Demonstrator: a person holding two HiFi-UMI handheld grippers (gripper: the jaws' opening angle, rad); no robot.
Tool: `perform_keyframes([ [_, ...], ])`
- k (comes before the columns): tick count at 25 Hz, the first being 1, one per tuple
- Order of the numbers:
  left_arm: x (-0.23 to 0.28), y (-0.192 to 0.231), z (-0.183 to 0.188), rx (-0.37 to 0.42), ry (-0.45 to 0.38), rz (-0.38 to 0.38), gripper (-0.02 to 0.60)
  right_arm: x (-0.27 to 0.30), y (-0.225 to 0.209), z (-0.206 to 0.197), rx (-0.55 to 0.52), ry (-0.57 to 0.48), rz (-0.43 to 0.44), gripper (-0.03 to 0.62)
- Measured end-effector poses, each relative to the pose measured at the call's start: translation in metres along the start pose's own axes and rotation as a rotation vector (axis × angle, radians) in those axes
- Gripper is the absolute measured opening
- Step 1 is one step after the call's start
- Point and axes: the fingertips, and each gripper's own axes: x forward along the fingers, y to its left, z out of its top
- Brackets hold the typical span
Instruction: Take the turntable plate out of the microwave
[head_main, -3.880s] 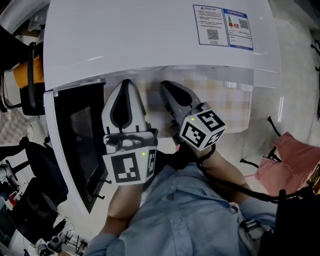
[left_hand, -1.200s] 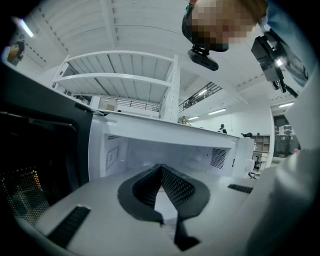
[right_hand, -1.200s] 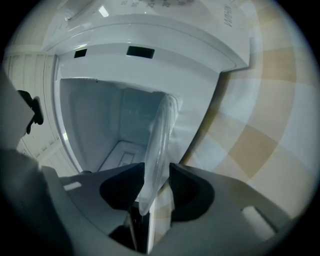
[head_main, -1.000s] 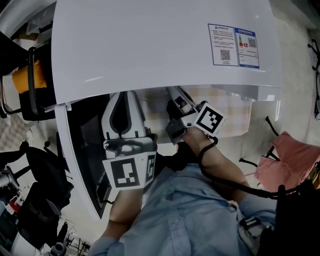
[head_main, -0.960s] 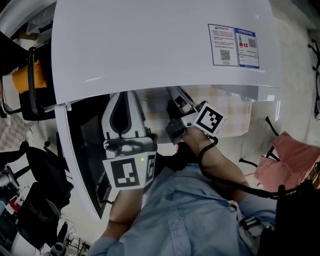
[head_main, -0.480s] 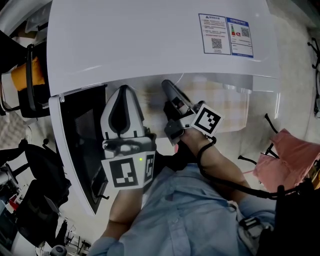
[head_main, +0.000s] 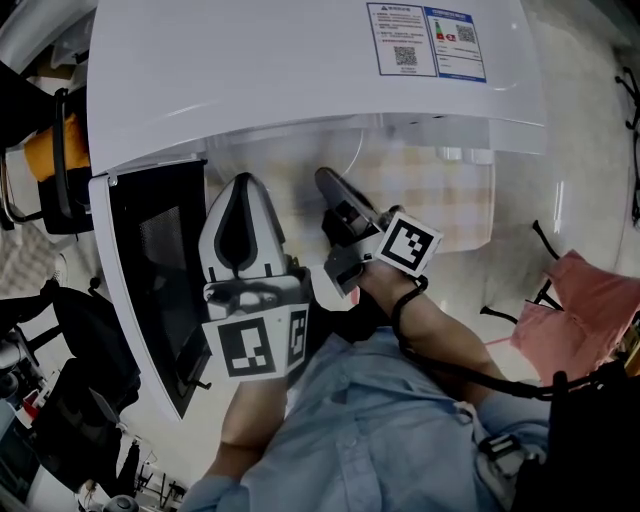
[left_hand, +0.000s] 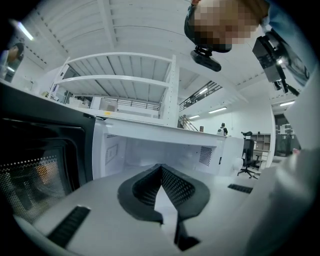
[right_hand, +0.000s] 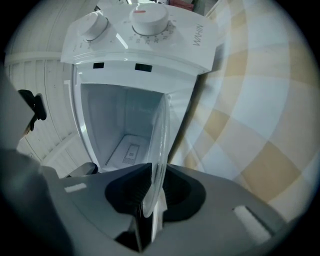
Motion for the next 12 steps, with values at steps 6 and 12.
perform_keyframes([
  [6,-0.002,-0.002,-0.001,0.003,0.000,-0.009,0.008,-0.002,-0.005,0.010,-0.009,-0.028,-0.012,0.100],
  [12,0.001,0.005,0.002,0.006,-0.004,-0.007,0.008,0.006,-0.005,0.018,-0.001,-0.048,0.000,0.127],
])
